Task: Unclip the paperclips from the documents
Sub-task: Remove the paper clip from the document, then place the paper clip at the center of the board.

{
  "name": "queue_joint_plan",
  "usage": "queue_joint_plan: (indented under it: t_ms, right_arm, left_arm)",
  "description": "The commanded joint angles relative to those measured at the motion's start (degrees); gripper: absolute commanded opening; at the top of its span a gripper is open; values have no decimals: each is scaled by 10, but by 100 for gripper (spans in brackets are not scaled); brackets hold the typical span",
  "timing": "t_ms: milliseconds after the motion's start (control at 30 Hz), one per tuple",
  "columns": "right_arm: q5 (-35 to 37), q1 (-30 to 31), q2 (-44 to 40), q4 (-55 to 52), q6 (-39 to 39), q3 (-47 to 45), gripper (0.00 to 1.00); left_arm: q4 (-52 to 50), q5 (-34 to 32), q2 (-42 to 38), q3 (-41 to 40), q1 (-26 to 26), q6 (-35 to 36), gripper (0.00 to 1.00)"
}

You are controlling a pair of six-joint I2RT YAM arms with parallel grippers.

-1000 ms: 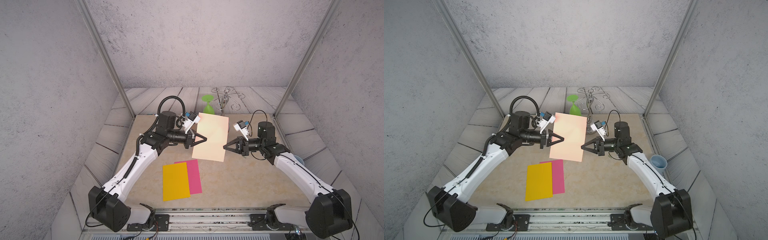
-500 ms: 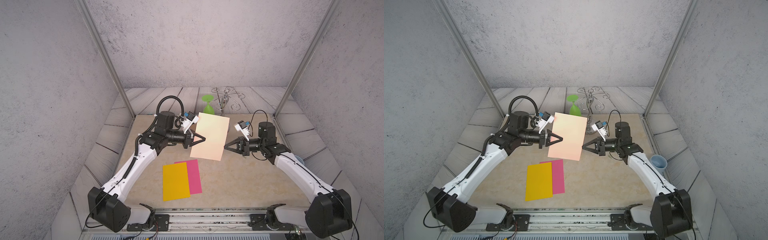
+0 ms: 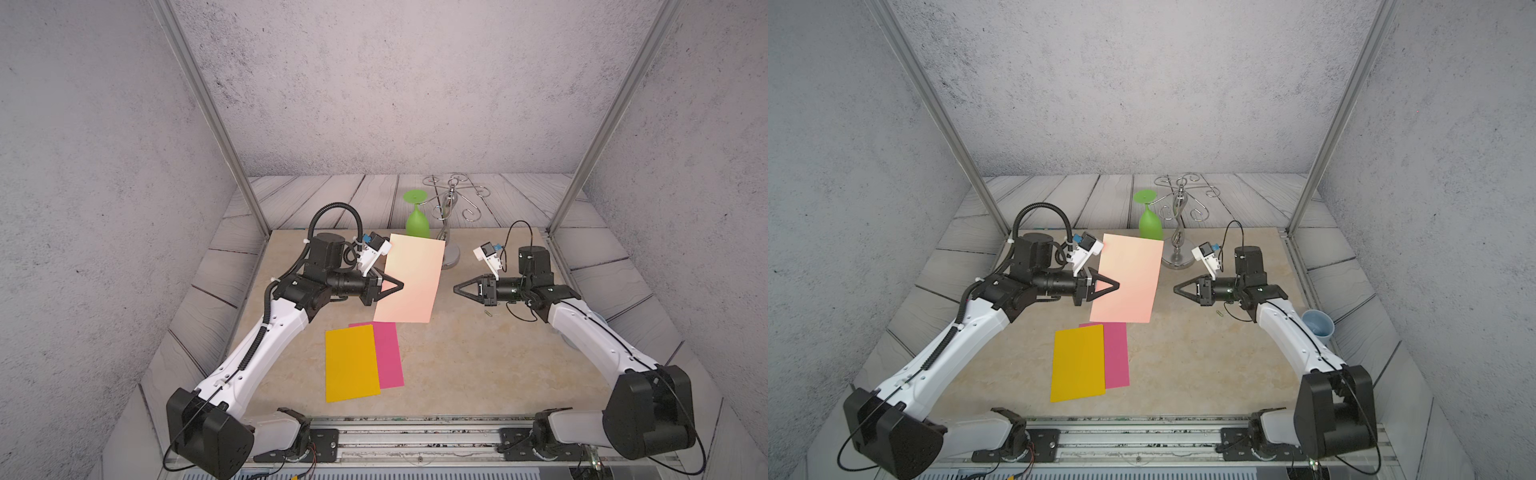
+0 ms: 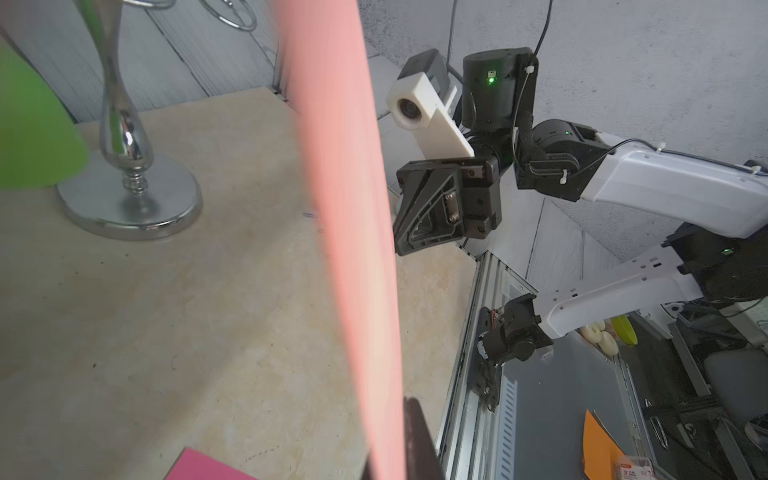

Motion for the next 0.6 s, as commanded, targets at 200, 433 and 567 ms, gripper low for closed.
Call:
queue_joint_plan:
  t_ms: [200,433,567]
  right_arm:
    - [244,-60,122,-57,38,-21,7]
    - [303,-79,200,-60,56,-18,6]
    - [323,-83,232,-71,57,-14,7]
  left_arm:
    - [-12,-54,-40,-64,10,-15,0]
    - [-12,-82,-57,-100,11,-32,0]
    - [-15,-98,-59,-119,12,-42,0]
